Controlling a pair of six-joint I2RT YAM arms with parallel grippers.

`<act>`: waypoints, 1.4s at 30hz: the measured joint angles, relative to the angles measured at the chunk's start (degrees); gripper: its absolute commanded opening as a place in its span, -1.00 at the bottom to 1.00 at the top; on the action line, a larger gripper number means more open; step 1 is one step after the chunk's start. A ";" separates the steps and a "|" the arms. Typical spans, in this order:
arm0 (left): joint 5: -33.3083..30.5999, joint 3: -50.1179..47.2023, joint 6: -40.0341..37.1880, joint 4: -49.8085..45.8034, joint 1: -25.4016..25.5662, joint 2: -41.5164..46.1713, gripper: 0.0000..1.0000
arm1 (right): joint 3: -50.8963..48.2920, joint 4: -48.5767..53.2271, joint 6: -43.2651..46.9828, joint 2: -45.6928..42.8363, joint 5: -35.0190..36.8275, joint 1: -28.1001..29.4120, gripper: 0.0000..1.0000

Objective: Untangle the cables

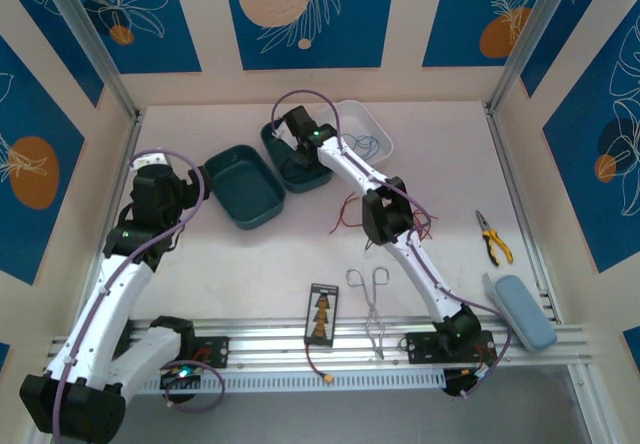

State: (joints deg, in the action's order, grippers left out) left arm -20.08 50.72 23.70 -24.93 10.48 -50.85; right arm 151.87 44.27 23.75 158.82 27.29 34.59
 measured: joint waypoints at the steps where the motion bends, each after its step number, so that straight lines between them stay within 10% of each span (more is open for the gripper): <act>1: -0.13 -0.11 0.00 0.00 0.00 0.20 1.00 | 0.00 0.50 -0.17 0.07 -0.57 0.17 -0.27; 13: -1.01 -0.68 0.02 0.07 -0.04 1.03 1.00 | 0.07 6.32 -5.55 -0.68 -12.92 0.52 -1.00; 42: 0.76 -2.14 1.14 1.18 -0.13 -0.52 1.00 | -9.09 12.44 -18.05 -15.67 -23.37 -0.22 -1.00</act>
State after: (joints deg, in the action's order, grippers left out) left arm -19.31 48.58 24.84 -23.75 10.35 -51.37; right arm 142.78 56.71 5.69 143.15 3.92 34.37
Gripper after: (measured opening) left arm 0.998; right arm 0.047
